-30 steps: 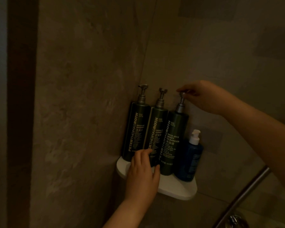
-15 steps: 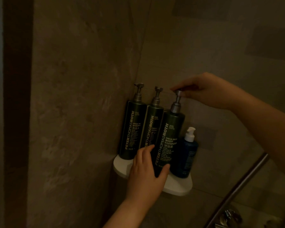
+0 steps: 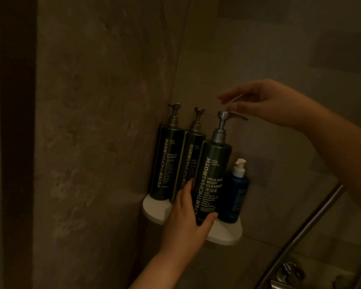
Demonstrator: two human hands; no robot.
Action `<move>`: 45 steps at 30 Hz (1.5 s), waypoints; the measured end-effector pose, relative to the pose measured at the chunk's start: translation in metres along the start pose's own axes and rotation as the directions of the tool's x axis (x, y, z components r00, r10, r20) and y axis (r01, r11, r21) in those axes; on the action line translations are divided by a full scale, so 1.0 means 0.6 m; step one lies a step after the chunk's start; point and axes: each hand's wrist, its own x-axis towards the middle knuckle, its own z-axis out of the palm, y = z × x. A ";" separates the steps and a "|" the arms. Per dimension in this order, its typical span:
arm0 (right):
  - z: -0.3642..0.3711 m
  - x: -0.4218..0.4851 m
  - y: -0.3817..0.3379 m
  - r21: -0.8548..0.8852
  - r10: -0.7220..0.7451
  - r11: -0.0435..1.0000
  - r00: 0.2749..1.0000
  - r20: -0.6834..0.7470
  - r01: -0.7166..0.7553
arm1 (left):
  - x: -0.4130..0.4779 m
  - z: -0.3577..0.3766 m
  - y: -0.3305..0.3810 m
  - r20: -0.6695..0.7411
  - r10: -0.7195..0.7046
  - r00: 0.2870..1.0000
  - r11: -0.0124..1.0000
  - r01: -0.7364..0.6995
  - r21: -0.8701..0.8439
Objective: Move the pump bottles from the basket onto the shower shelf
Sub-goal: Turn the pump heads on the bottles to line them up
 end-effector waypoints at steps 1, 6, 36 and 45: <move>-0.003 0.000 0.002 0.002 0.001 1.000 1.000 0.004 -0.001 | 0.000 0.001 0.000 -0.003 0.001 1.000 1.000 -0.001 0.000; -0.005 0.003 0.006 -0.065 0.015 0.998 0.997 0.073 -0.010 | 0.000 0.002 -0.001 -0.007 0.008 1.000 1.000 -0.008 0.012; 0.005 -0.006 -0.009 -0.039 -0.094 0.995 0.995 -0.034 0.093 | -0.003 0.009 0.007 -0.088 0.043 0.995 0.980 -0.025 0.197; 0.003 -0.018 0.010 0.075 -0.103 0.992 0.995 -0.002 0.103 | -0.003 0.011 0.005 -0.094 0.055 0.994 0.978 -0.034 0.208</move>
